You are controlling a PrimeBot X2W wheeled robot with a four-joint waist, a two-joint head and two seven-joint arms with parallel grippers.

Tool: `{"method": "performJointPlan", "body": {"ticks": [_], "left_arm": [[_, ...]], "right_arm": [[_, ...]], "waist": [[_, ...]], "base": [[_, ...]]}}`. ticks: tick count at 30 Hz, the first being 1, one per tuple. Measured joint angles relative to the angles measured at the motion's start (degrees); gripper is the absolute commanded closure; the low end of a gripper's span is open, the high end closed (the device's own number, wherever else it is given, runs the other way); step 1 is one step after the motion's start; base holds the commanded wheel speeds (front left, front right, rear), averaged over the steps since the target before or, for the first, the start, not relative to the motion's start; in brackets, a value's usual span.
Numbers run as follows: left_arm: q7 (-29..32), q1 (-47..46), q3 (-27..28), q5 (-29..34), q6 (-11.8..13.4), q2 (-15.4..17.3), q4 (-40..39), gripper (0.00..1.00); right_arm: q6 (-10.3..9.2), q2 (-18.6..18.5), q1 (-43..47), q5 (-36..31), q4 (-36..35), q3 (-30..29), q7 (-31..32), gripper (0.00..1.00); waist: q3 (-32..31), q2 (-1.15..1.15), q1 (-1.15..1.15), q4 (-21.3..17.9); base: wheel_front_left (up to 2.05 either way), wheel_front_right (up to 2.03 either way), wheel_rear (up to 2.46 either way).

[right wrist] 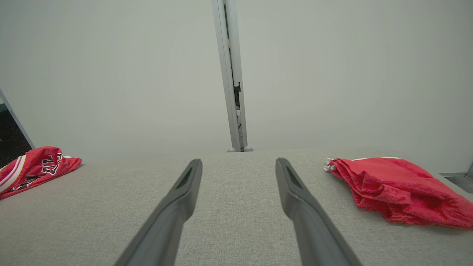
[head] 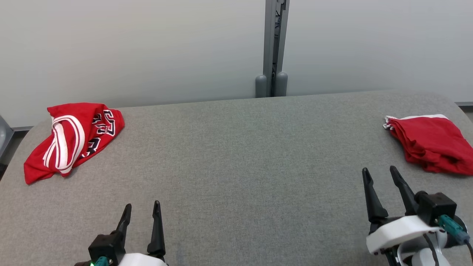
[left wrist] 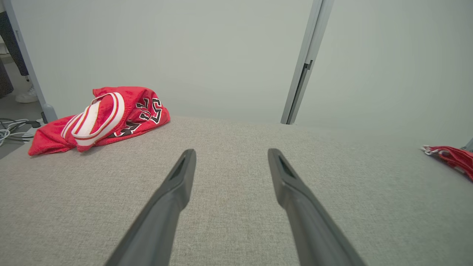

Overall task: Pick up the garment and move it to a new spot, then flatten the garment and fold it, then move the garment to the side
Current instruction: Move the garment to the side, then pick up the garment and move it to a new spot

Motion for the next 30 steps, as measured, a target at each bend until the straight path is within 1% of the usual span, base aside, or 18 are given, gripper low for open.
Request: {"method": "performJointPlan", "body": {"ticks": [2, 6, 11, 30], "left_arm": [[0.0, 0.7, 0.0, 0.0, 0.0, -0.2, -0.3, 0.00], [0.0, 1.3, 0.1, 0.0, 0.0, -0.4, -0.5, 0.00], [0.0, 1.6, 0.0, 0.3, 0.0, -0.5, -0.5, 0.00], [0.0, 1.5, -1.1, 1.0, -0.3, -0.7, 0.2, 0.00]], "right_arm": [[0.00, 0.2, 2.4, -0.5, -2.1, -0.7, 0.0, 0.00], [0.00, 0.3, 6.1, 1.9, -4.5, 0.6, 0.0, 0.00], [0.00, 0.3, 7.6, 2.6, -6.1, 1.2, 0.0, 0.00], [0.00, 0.3, 7.6, 3.1, -5.3, 1.6, 0.0, 0.00]], "waist": [[-0.3, 0.00, 0.00, 0.2], [-0.6, 0.00, 0.00, 0.4], [-0.8, 0.00, 0.00, 0.3], [-1.2, 0.00, 0.00, 1.1]], "base": [[0.00, 0.00, 0.00], [0.00, 0.00, 0.00], [0.00, 0.00, 0.00], [0.00, 0.00, 0.00]]}}
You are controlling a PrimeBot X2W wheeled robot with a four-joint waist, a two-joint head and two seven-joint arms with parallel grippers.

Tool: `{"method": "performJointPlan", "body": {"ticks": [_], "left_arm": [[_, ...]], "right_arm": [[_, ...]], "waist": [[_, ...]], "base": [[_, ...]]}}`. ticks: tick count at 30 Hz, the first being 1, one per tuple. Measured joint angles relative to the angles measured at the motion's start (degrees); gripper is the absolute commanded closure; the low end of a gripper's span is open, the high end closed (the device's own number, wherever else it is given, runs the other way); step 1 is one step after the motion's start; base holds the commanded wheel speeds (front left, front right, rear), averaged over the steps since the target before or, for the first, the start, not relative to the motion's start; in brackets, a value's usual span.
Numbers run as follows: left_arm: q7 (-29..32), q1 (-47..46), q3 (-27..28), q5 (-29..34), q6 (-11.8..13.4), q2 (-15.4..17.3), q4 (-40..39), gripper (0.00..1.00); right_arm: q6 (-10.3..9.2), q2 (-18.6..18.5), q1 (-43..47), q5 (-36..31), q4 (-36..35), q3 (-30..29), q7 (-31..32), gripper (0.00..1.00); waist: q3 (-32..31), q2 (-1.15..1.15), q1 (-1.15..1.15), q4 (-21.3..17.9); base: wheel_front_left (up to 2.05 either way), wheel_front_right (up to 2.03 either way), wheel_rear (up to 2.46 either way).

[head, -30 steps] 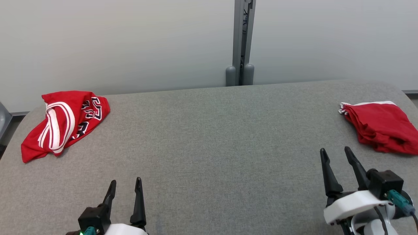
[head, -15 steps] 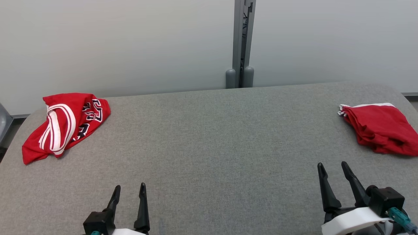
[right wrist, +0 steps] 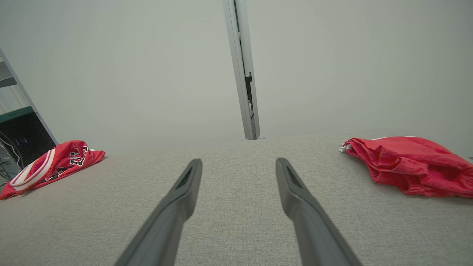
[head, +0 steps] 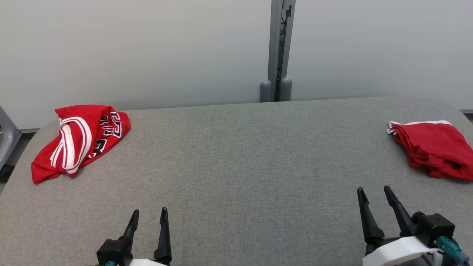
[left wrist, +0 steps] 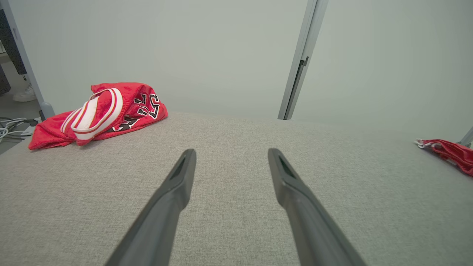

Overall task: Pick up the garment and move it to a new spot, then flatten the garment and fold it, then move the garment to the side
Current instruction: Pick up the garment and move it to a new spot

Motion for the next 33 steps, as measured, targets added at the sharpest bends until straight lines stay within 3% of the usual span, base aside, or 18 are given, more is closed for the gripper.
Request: {"method": "performJointPlan", "body": {"ticks": [21, 27, 33], "left_arm": [[0.0, 0.1, -0.5, 0.5, -0.2, -0.1, -0.2, 0.00], [0.0, -0.1, -0.4, 0.6, -0.2, 0.0, -0.2, 0.00], [0.0, -0.7, -0.2, 0.7, -0.2, 0.7, -0.4, 0.00]], "right_arm": [[0.00, 0.0, 1.0, -0.1, 0.2, 0.6, 0.0, 0.00], [0.00, 0.0, 1.2, -0.1, -0.1, 0.6, 0.0, 0.00], [0.00, 0.0, 1.3, 0.7, -0.5, 0.9, 0.0, 0.00]], "waist": [[-0.8, 0.00, 0.00, 1.5], [-1.0, 0.00, 0.00, 4.4], [-1.0, 0.00, 0.00, 9.8]], "base": [[0.00, 0.00, 0.00], [0.00, 0.00, 0.00], [0.00, 0.00, 0.00]]}}
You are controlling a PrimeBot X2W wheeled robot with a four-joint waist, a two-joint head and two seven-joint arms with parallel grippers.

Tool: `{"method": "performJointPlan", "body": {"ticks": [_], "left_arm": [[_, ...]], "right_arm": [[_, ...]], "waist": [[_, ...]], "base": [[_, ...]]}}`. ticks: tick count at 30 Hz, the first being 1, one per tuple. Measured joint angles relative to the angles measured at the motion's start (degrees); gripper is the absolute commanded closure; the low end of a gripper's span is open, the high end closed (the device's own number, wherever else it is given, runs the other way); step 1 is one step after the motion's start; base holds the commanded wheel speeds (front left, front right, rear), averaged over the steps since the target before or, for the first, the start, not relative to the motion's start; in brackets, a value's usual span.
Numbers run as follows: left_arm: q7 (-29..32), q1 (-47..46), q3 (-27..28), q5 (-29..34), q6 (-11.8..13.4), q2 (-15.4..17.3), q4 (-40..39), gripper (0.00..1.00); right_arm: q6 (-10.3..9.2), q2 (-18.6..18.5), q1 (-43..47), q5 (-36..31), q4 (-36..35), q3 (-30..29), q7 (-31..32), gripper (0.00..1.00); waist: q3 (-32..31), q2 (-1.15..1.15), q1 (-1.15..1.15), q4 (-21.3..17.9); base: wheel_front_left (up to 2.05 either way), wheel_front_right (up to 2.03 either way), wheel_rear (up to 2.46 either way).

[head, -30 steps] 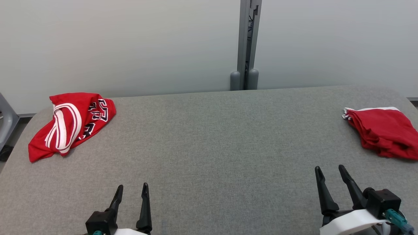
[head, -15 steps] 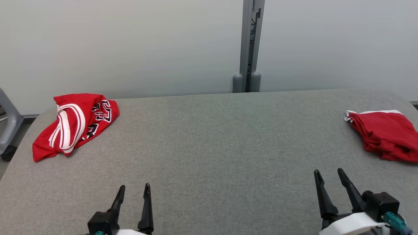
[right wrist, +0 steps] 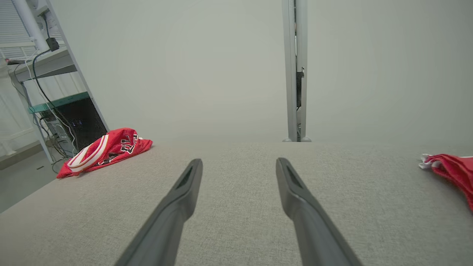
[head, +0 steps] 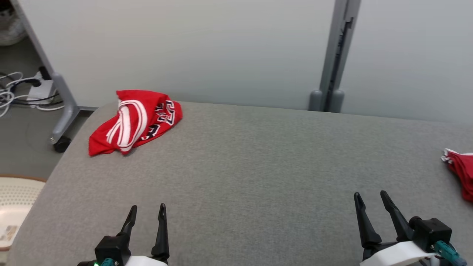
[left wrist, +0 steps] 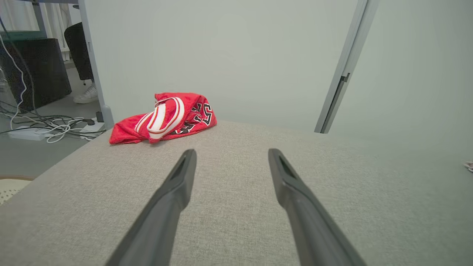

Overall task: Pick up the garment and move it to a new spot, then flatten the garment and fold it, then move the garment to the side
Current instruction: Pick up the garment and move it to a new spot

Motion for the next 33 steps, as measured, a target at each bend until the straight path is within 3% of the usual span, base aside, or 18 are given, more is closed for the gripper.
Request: {"method": "performJointPlan", "body": {"ticks": [13, 20, 33], "left_arm": [[0.2, -0.1, 0.7, -0.2, 0.7, 1.5, -1.4, 0.00], [0.2, 0.1, 1.3, -0.7, 1.2, 1.5, -2.1, 0.00], [0.1, 0.1, 1.2, -1.2, 1.4, 1.6, -2.4, 0.00]], "right_arm": [[0.00, 0.0, -1.0, 1.6, -0.5, 2.2, 0.0, 0.00], [0.00, 0.1, -2.0, 1.6, -0.1, 3.7, 0.0, 0.00], [0.00, 0.1, -2.7, 0.8, -0.2, 3.1, 0.0, 0.00]], "waist": [[0.6, 0.00, 0.00, 15.4], [1.7, 0.00, 0.00, 18.3], [3.7, 0.00, 0.00, 18.9]], "base": [[0.00, 0.00, 0.00], [0.00, 0.00, 0.00], [0.00, 0.00, 0.00]]}}
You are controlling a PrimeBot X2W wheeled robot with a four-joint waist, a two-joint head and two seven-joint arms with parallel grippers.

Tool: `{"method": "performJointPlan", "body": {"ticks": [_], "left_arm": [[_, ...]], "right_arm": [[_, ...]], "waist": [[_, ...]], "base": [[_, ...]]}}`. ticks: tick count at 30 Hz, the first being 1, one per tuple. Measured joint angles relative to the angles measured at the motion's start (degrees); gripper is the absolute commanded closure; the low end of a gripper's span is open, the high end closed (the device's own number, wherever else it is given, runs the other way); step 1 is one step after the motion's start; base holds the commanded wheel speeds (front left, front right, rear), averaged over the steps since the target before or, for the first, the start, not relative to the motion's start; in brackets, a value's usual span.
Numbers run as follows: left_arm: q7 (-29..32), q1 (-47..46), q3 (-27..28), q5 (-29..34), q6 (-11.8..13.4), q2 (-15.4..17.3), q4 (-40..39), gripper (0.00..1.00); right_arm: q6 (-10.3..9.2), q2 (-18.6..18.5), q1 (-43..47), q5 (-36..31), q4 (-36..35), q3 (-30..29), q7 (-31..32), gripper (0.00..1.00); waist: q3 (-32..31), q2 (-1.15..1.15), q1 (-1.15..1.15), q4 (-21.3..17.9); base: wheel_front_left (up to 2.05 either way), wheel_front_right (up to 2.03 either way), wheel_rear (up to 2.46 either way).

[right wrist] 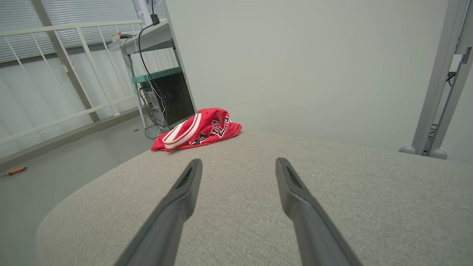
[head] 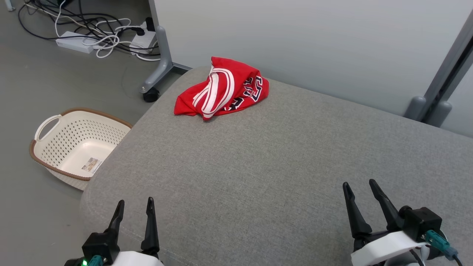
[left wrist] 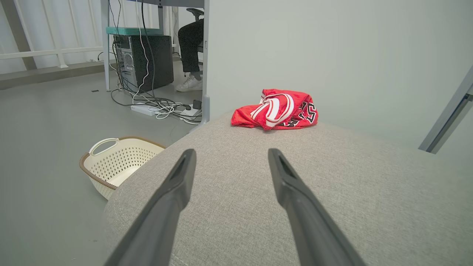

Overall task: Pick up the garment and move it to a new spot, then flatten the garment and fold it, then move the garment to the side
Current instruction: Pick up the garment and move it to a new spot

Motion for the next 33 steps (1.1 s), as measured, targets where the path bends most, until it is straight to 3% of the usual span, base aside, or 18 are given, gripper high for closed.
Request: {"method": "performJointPlan", "body": {"ticks": [6, 10, 19, 22, 28, 33], "left_arm": [[0.3, -3.4, -0.1, -0.1, -0.5, 0.7, 0.5, 0.00], [2.5, -8.9, 1.0, -2.7, -2.9, 1.5, 0.2, 0.00], [13.8, -31.4, 4.2, -4.0, -7.8, 11.5, 1.9, 0.00], [19.4, -39.0, 4.8, -5.0, -9.8, 14.8, 6.1, 0.00], [28.4, -51.4, 6.4, -6.4, -10.3, 20.1, 16.1, 0.00], [33.9, -55.1, 5.2, -6.5, -11.6, 21.5, 24.7, 0.00]], "right_arm": [[0.00, 0.0, -2.0, -2.0, -1.1, -0.4, 0.3, 0.00], [0.00, 0.0, -4.4, -4.0, -2.6, -1.2, 1.1, 0.00], [0.00, 0.0, -9.5, -8.3, -6.8, -3.0, 3.3, 0.00], [0.00, 0.0, -10.7, -9.2, -8.3, -3.5, 4.0, 0.00], [0.00, 0.0, -12.4, -10.9, -11.2, -3.7, 5.1, 0.00], [0.00, 0.0, -12.9, -11.9, -13.5, -4.4, 5.9, 0.00]], "waist": [[2.8, 0.00, 0.00, -2.0], [5.9, 0.00, 0.00, -3.9], [13.9, 0.00, 0.00, -9.7], [16.6, 0.00, 0.00, -11.9], [21.6, 0.00, 0.00, -17.1], [25.0, 0.00, 0.00, -21.6]], "base": [[0.00, 0.00, 0.00], [0.00, 0.00, 0.00], [0.00, 0.00, 0.00], [0.00, 0.00, 0.00], [0.00, 0.00, 0.00], [0.00, 0.00, 0.00]]}}
